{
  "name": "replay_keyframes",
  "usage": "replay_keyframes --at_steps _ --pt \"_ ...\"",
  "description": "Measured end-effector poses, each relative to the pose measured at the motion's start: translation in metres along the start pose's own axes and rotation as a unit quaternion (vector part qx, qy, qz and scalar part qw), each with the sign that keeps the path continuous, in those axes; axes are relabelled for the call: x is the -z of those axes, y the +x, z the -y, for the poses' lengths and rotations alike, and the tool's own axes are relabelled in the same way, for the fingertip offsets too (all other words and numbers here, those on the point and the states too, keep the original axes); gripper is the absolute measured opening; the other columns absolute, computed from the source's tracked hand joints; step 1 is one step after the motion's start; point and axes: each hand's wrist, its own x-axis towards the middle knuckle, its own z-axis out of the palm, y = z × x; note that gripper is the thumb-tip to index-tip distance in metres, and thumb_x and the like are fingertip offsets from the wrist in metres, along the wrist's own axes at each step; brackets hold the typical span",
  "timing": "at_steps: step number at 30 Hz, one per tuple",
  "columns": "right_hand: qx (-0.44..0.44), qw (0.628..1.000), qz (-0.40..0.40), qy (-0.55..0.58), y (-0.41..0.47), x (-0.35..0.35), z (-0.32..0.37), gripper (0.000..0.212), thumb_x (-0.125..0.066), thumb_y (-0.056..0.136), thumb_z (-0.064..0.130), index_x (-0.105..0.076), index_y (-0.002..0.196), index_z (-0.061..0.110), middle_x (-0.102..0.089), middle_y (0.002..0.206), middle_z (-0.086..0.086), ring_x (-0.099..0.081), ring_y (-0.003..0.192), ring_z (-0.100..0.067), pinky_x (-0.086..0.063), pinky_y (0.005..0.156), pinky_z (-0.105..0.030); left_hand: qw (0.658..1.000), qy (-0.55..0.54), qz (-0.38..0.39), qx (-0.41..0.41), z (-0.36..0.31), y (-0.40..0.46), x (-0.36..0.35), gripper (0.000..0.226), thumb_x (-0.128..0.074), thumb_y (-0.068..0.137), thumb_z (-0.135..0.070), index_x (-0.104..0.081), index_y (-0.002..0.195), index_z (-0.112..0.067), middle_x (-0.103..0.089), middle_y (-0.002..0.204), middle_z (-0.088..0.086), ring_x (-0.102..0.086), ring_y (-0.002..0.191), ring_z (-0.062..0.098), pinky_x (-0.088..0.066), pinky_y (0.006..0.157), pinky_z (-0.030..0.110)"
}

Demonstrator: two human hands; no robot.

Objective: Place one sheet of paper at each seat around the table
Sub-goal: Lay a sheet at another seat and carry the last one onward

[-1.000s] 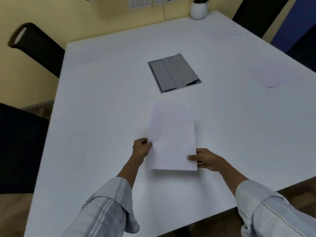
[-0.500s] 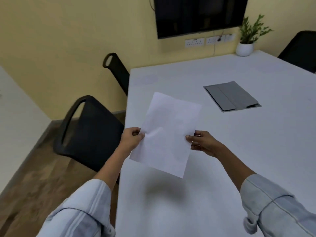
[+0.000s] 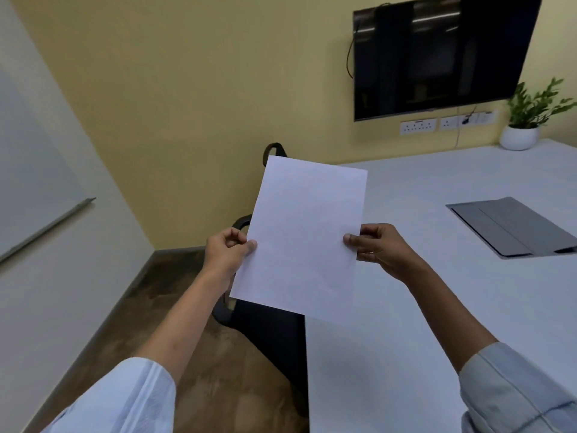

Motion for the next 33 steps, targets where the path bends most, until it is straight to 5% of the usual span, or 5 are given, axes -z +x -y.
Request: replay_keyframes --at_steps 14,19,23,29,33 --pt "0.024 0.983 -0.183 0.019 0.116 -0.031 -0.057 0.017 -0.080 0.082 0.015 -0.078 0.098 0.009 -0.080 0.097 -0.010 -0.077 0.090 -0.022 -0.060 0.072 -0.028 0.989 0.010 0.146 -0.023 0.040 0.209 -0.032 0.017 -0.077 0.081 -0.004 -0.067 0.076 -0.017 -0.069 0.075 -0.001 -0.066 0.068 0.008 -0.051 0.062 0.020" --pt "-0.015 0.969 -0.245 0.013 0.106 -0.038 -0.062 0.020 -0.079 0.084 0.018 -0.076 0.100 0.007 -0.079 0.099 -0.013 -0.076 0.094 -0.024 -0.059 0.070 -0.023 0.978 0.009 0.210 -0.005 0.040 0.233 -0.051 0.018 -0.072 0.084 -0.003 -0.071 0.076 -0.018 -0.068 0.084 0.004 -0.065 0.079 0.019 -0.056 0.072 0.032" --pt "-0.031 0.944 -0.328 -0.004 0.091 -0.049 -0.056 0.022 -0.078 0.085 0.018 -0.075 0.100 0.002 -0.078 0.100 -0.015 -0.075 0.097 -0.026 -0.058 0.067 -0.021 0.956 0.030 0.293 -0.004 0.025 0.247 -0.075 0.020 -0.066 0.086 0.003 -0.071 0.078 -0.015 -0.070 0.094 0.005 -0.066 0.089 0.024 -0.057 0.081 0.036" --pt "-0.058 0.897 -0.439 0.005 0.066 -0.062 -0.058 0.022 -0.078 0.084 0.010 -0.068 0.098 -0.004 -0.062 0.089 -0.013 -0.067 0.090 -0.021 -0.058 0.062 -0.018 0.906 0.074 0.413 -0.048 0.008 0.268 -0.114 0.023 -0.065 0.081 0.008 -0.070 0.081 -0.015 -0.066 0.082 0.000 -0.059 0.072 0.012 -0.044 0.051 0.016" --pt "-0.083 0.858 -0.506 0.026 0.052 -0.066 -0.078 0.017 -0.078 0.083 0.005 -0.069 0.097 0.000 -0.064 0.088 -0.013 -0.068 0.083 -0.019 -0.058 0.061 -0.019 0.885 0.095 0.453 -0.056 0.017 0.271 -0.150 0.024 -0.069 0.077 0.010 -0.069 0.077 -0.013 -0.067 0.087 0.006 -0.060 0.080 0.018 -0.045 0.063 0.021"
